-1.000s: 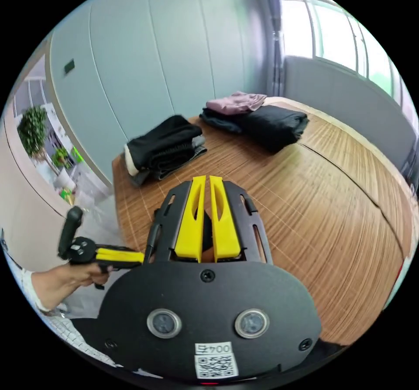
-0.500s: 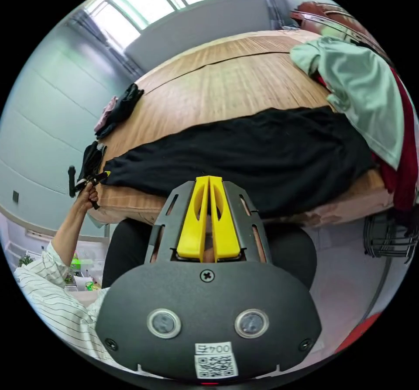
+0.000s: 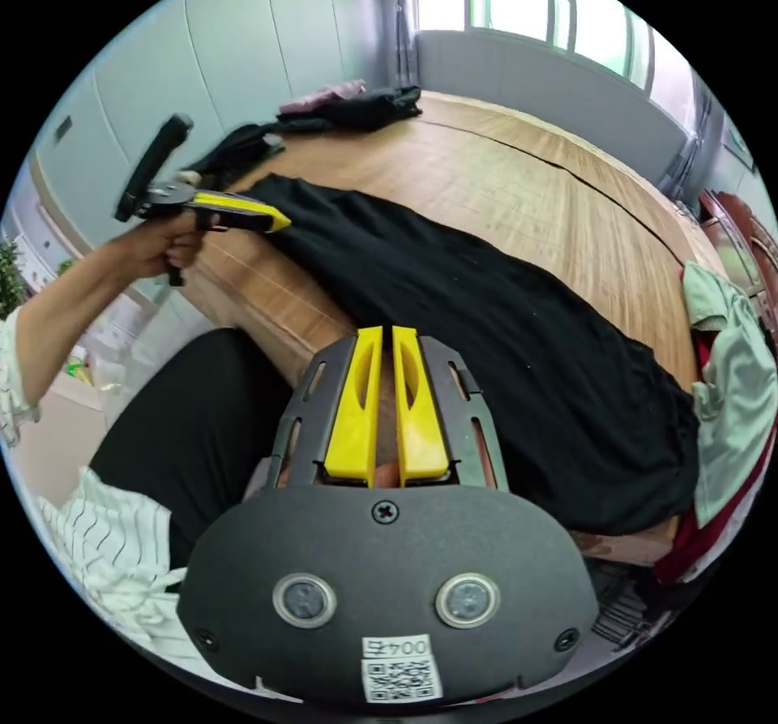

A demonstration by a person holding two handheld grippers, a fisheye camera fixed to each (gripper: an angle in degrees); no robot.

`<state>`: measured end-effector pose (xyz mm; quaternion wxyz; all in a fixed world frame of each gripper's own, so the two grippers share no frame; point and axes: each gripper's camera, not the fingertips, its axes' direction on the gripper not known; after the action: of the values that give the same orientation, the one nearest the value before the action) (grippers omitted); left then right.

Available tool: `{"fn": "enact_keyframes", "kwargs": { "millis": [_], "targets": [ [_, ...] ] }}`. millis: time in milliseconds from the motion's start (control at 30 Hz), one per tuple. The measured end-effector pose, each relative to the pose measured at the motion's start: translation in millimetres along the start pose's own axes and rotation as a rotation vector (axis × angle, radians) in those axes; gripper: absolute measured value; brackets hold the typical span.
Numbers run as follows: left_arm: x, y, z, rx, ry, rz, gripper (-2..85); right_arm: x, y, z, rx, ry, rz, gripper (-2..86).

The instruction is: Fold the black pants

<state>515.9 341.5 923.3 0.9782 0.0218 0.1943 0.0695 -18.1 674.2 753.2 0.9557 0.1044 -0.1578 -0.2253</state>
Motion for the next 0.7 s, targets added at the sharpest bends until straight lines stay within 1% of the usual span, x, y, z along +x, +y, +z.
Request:
{"fn": "enact_keyframes", "kwargs": {
  "millis": [33,67,100,133,167,200,233,267,300,333,367,433,467,500,533,600,700],
  "targets": [
    [-9.5,-5.4,-2.3,-0.012,0.054,-0.072,0.3,3.4,-3.7,11.3,-0.059,0.04,0.016,3.0],
    [-13.5,-8.8,-4.3,-0.025,0.078,-0.105,0.3,13.6,-5.8,14.0,-0.061,-0.005,0.06,2.2],
    [-14.9,-15.2,-12.2,-0.029,0.078,-0.131,0.3,25.7,-8.6,9.5,-0.097,-0.095,0.118,1.6],
    [-9.0,-20.2,-26.1,0.023,0.049,-0.107,0.2,29.5,-9.4,6.2,-0.113,-0.131,0.128,1.3],
    [-4.6,-22.4,-33.4,0.065,0.047,-0.082,0.2,35.3,-6.3,-9.2,-0.067,-0.169,0.15,0.6],
    [3.5,-27.0,-37.6,0.114,0.043,-0.043,0.2,40.4,0.0,-27.0,0.024,-0.184,0.178,0.1],
    [10.3,-37.0,-16.9,-0.015,0.03,-0.016,0.2,42.0,2.5,-30.5,0.047,-0.183,0.181,-0.1],
    [14.2,-40.6,-3.8,-0.1,0.034,-0.002,0.2,43.6,3.5,-21.0,-0.001,-0.149,0.184,-0.3],
    [19.2,-43.2,-10.5,-0.016,0.002,0.013,0.2,42.8,3.5,0.8,-0.118,-0.132,0.168,-0.3],
    [20.9,-50.8,-12.8,-0.053,-0.005,0.012,0.2,42.5,5.5,7.1,-0.144,-0.138,0.16,-0.4],
    [20.7,-53.0,-16.5,-0.046,0.003,-0.003,0.2,45.4,9.2,-2.1,-0.078,-0.151,0.175,-0.5],
    [25.0,-52.5,-40.5,0.102,0.126,-0.005,0.2,49.2,14.0,-18.6,-0.026,-0.165,0.201,-0.6],
    [27.6,-53.1,-42.1,0.108,0.147,0.005,0.2,50.4,19.6,-30.1,0.026,-0.184,0.217,-0.6],
    [34.7,-56.4,-38.2,0.067,0.152,0.039,0.2,49.8,23.6,-34.8,0.035,-0.207,0.224,-0.5],
    [42.7,-59.5,-30.4,0.012,0.116,0.075,0.2,49.1,25.3,-35.5,0.032,-0.212,0.229,-0.5],
    [52.1,-61.2,-22.8,-0.025,0.069,0.121,0.2,41.6,32.6,-37.2,0.035,-0.216,0.222,-0.2],
    [54.8,-60.7,-24.9,-0.001,0.086,0.125,0.2,27.0,39.8,-42.0,0.073,-0.254,0.191,1.5]
  ]
}}
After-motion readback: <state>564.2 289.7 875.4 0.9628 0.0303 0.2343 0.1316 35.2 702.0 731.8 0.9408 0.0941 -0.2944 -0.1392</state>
